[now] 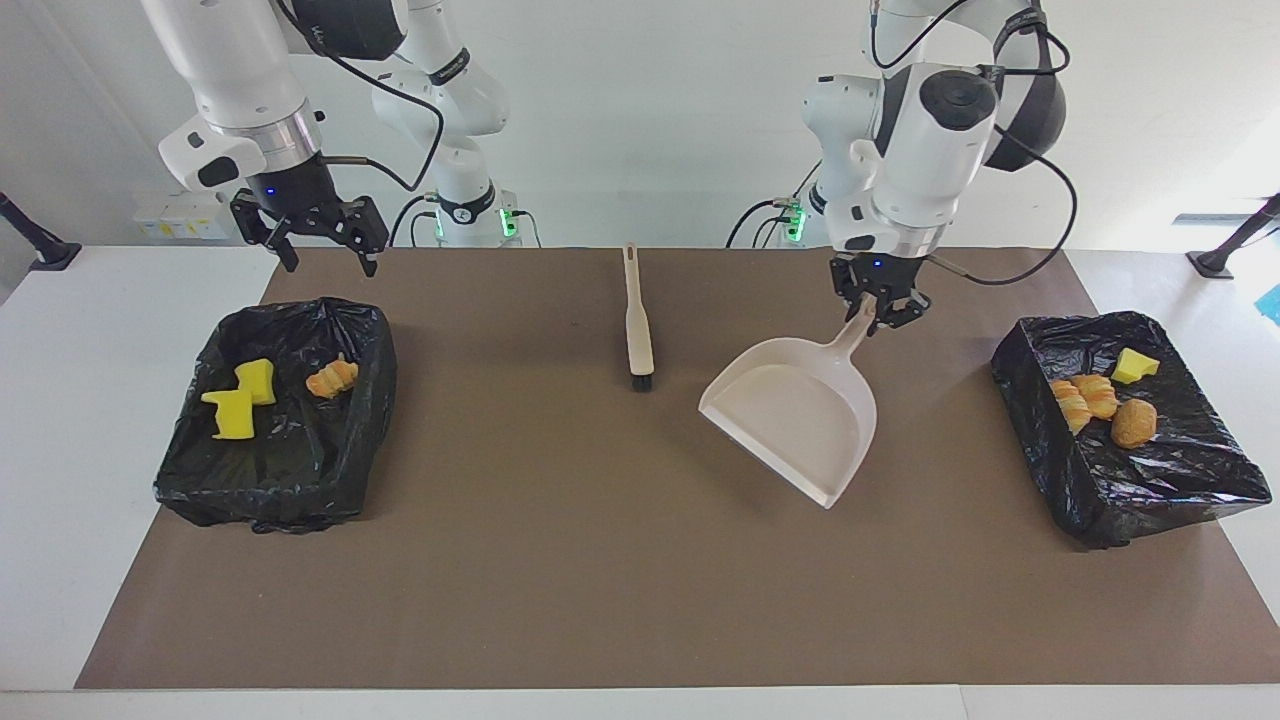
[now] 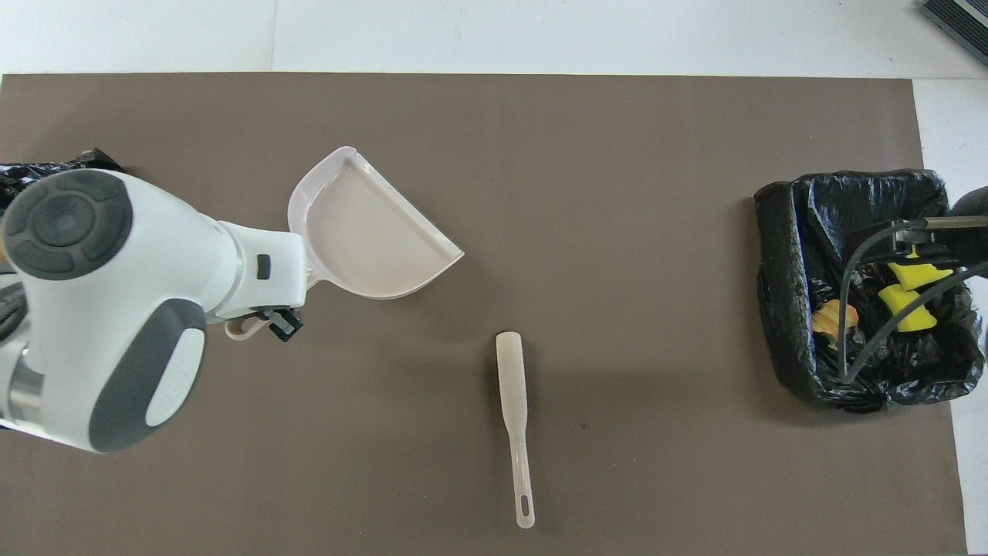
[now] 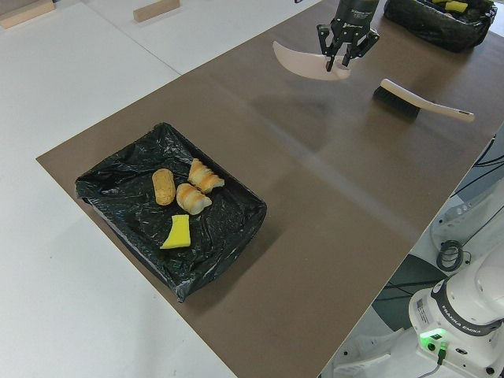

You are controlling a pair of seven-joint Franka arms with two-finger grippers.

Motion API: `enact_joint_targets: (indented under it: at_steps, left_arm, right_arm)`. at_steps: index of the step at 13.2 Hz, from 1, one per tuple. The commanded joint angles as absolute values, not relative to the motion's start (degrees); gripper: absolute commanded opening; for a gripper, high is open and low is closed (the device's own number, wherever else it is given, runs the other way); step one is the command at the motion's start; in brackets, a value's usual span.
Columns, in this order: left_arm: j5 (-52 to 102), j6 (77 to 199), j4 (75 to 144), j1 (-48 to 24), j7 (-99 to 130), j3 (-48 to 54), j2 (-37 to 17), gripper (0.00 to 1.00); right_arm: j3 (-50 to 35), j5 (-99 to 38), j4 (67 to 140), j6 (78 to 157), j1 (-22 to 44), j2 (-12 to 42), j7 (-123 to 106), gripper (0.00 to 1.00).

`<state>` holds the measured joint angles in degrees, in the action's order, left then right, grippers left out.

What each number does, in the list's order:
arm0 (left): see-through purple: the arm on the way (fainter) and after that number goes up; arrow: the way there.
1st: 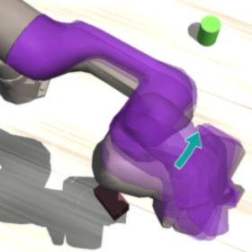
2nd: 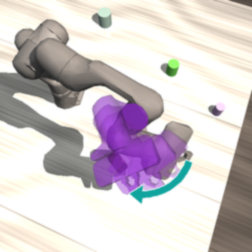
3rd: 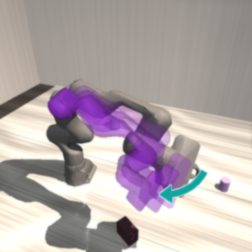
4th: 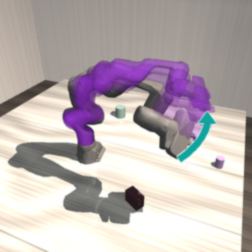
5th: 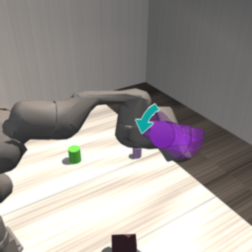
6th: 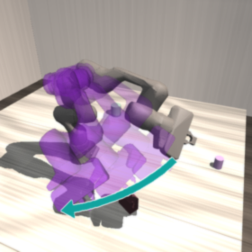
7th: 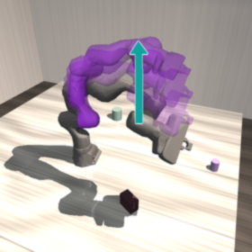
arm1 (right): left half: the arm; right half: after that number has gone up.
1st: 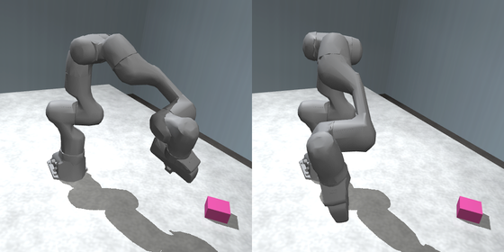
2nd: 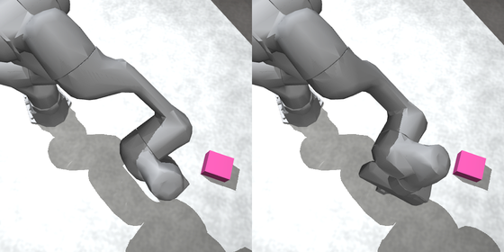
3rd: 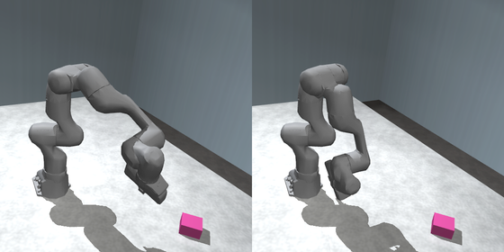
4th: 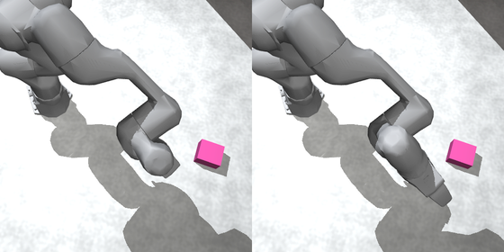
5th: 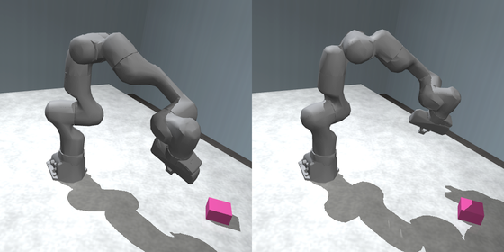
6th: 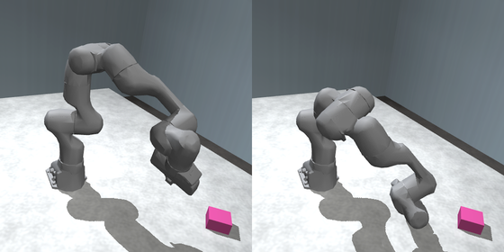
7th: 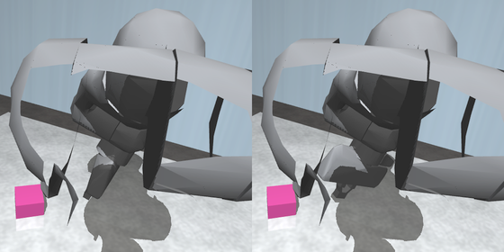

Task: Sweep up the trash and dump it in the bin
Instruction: 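Bring the empty dustpan back with the left gripper and set it down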

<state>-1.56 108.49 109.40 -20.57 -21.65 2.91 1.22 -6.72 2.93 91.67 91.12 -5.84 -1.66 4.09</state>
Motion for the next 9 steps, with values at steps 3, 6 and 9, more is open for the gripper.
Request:
enact_joint_targets:
  at_steps: [3, 6, 9]
  left_arm:
    - [0.9, 119.2, 108.9, -29.9, -0.8, 1.8, -5.5, 0.0]
    - [0.4, 119.5, 99.4, -34.5, 9.6, 1.7, -13.8, 0.0]
    - [0.1, 120.5, 93.9, -37.0, 17.4, 1.5, -20.7, 0.0]
  right_arm:
    - [-6.9, 1.8, 90.7, 90.0, -5.0, -1.1, 3.2, 1.0]
    - [-6.4, 1.8, 90.7, 90.0, -5.2, -1.1, 3.3, 1.0]
    - [-6.2, 2.0, 90.7, 89.9, -5.2, -1.1, 3.3, 1.0]
